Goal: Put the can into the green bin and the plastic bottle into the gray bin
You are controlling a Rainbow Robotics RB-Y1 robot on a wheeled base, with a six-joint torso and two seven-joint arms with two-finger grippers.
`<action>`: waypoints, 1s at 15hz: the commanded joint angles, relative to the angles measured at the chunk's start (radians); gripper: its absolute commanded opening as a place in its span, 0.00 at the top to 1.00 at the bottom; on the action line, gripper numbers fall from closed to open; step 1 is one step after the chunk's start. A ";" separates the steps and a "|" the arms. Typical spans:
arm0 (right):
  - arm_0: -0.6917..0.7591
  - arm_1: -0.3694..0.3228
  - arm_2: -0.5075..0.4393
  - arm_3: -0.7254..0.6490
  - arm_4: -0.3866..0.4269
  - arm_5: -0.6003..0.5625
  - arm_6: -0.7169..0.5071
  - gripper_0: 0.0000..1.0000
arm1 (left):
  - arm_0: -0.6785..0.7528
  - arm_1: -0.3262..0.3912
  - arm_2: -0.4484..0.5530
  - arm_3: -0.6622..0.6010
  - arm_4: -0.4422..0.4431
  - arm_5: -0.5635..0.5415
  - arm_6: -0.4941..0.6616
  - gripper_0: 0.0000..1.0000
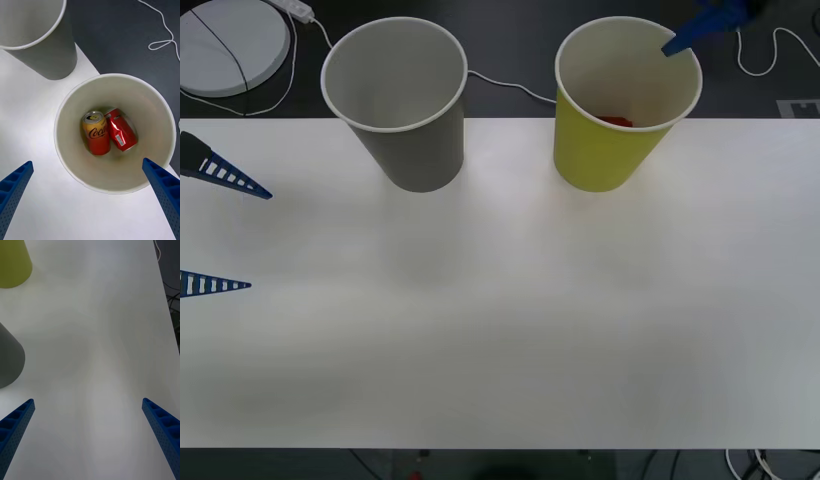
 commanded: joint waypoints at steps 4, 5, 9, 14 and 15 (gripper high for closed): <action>0.251 -0.052 -0.203 -0.216 -0.076 0.001 0.161 0.00 | 0.000 0.000 0.000 0.000 0.000 0.000 0.000 0.00; 0.280 -0.059 -0.216 -0.215 -0.112 0.000 0.213 0.00 | 0.000 0.000 0.000 0.000 0.000 0.000 0.000 0.00; 0.377 -0.085 -0.242 -0.270 -0.186 0.001 0.355 0.00 | 0.000 0.000 0.000 0.000 0.000 0.000 0.000 0.00; 0.590 -0.085 -0.359 -0.493 -0.186 0.055 0.368 0.00 | 0.000 0.000 0.000 0.000 0.000 0.000 0.000 0.00; 0.642 -0.085 -0.380 -0.540 -0.186 0.075 0.371 0.00 | 0.000 0.000 0.000 0.000 0.000 0.000 0.000 0.00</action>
